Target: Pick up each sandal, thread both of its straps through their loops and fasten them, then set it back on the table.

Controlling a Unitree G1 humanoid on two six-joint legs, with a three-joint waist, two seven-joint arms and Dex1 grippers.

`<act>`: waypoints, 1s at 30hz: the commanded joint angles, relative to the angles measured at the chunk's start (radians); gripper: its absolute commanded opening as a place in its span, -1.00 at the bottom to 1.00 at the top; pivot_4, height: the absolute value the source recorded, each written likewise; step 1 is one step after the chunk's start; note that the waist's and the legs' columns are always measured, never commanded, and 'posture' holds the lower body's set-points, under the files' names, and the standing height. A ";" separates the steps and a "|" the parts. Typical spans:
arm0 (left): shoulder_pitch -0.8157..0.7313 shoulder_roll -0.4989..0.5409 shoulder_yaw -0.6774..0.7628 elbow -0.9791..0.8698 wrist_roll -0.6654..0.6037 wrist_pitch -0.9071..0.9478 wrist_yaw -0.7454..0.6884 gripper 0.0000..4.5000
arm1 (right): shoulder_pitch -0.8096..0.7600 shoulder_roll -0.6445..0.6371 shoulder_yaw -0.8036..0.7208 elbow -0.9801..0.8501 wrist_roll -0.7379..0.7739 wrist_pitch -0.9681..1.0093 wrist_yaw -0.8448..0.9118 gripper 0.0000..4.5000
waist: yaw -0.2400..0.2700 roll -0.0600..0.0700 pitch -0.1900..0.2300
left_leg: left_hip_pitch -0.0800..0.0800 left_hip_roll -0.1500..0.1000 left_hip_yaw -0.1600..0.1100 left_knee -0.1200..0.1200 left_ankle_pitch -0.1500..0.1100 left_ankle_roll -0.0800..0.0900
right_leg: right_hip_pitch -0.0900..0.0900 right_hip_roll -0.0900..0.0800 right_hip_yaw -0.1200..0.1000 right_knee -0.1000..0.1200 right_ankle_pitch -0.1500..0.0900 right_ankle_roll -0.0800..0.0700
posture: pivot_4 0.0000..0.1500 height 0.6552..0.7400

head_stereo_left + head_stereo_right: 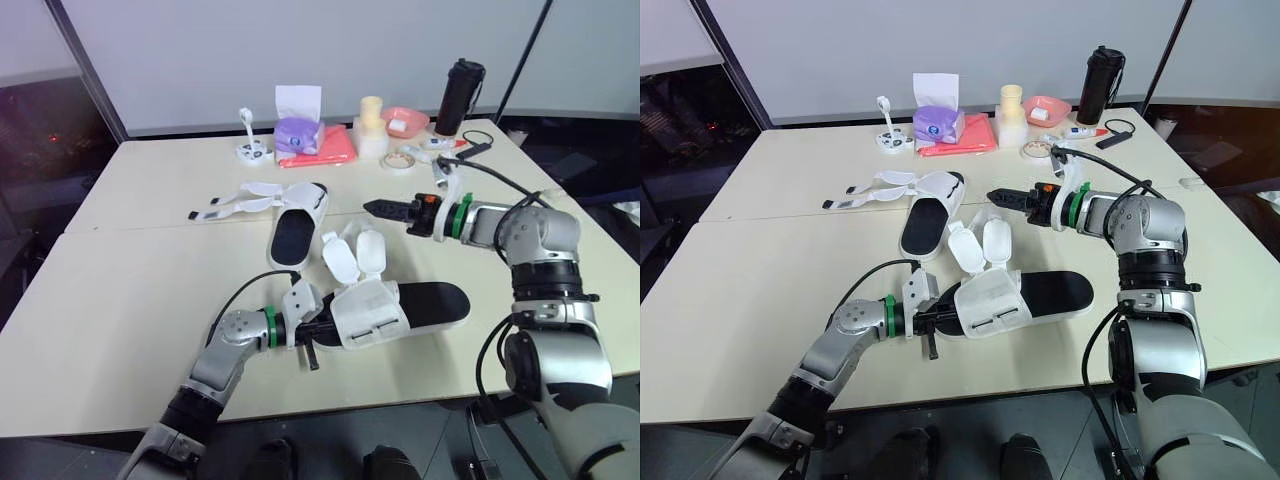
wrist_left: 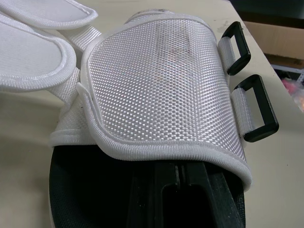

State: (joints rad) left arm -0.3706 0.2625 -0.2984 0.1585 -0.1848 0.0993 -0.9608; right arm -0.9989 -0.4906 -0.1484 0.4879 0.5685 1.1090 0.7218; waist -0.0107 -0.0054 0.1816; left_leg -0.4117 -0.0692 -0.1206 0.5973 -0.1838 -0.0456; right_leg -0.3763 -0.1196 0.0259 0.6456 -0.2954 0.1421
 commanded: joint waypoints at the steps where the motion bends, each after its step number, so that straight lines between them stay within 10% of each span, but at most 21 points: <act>1: 0.011 -0.002 -0.015 0.020 0.020 0.012 0.010 -1.00 | -0.001 0.011 0.012 -0.003 0.009 0.036 0.019 0.99 | 0.000 0.000 0.000 | 0.000 0.000 0.000 0.000 0.000 0.000 | 0.000 0.000 0.000 0.000 0.000 0.000 | 1.00 1.00; 30: 0.044 0.012 0.006 -0.050 0.014 0.048 0.074 -1.00 | -0.284 0.148 -0.027 0.478 -0.049 -0.225 0.224 0.99 | -0.005 0.001 0.000 | 0.000 0.000 0.000 -0.002 0.000 0.000 | -0.002 0.000 0.000 0.000 0.000 0.000 | 1.00 1.00</act>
State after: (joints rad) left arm -0.3427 0.2701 -0.2951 0.1036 -0.1849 0.1292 -0.9063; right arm -1.2421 -0.3333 -0.1477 0.9701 0.5151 0.9060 0.9321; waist -0.0161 -0.0049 0.1819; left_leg -0.4117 -0.0693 -0.1209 0.5956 -0.1838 -0.0459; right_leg -0.3779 -0.1195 0.0258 0.6459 -0.2954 0.1421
